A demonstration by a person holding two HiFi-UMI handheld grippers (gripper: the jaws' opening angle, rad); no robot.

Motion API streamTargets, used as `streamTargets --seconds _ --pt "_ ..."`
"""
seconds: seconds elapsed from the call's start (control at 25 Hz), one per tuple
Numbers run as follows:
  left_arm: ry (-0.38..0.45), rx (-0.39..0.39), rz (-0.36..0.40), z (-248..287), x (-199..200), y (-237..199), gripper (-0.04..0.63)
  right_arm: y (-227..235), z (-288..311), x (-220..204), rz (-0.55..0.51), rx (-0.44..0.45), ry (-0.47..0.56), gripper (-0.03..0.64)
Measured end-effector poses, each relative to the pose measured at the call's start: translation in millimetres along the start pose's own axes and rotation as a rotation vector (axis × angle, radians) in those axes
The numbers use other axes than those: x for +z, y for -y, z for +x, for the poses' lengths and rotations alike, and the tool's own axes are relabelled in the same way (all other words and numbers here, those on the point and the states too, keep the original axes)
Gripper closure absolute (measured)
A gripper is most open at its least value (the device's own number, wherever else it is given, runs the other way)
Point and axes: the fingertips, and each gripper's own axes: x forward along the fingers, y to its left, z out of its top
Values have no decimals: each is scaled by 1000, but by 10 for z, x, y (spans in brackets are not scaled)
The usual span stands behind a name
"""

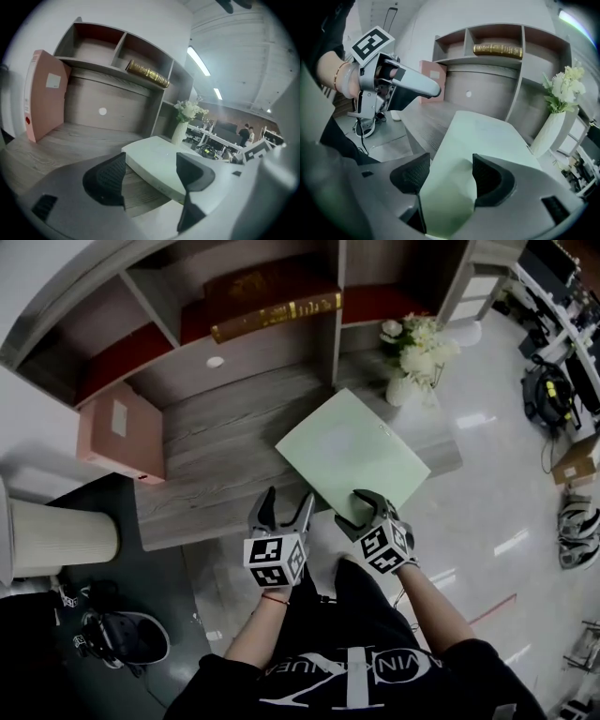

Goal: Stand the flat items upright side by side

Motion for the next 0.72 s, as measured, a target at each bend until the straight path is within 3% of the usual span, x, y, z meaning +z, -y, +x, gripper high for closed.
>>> streamTargets --seconds 0.36,0.72 --pt "12 80 -159 -120 -432 99 267 -99 -221 -210 -88 93 11 324" --pt "-29 71 -324 -1 -905 470 267 -72 -548 -576 -177 178 14 325"
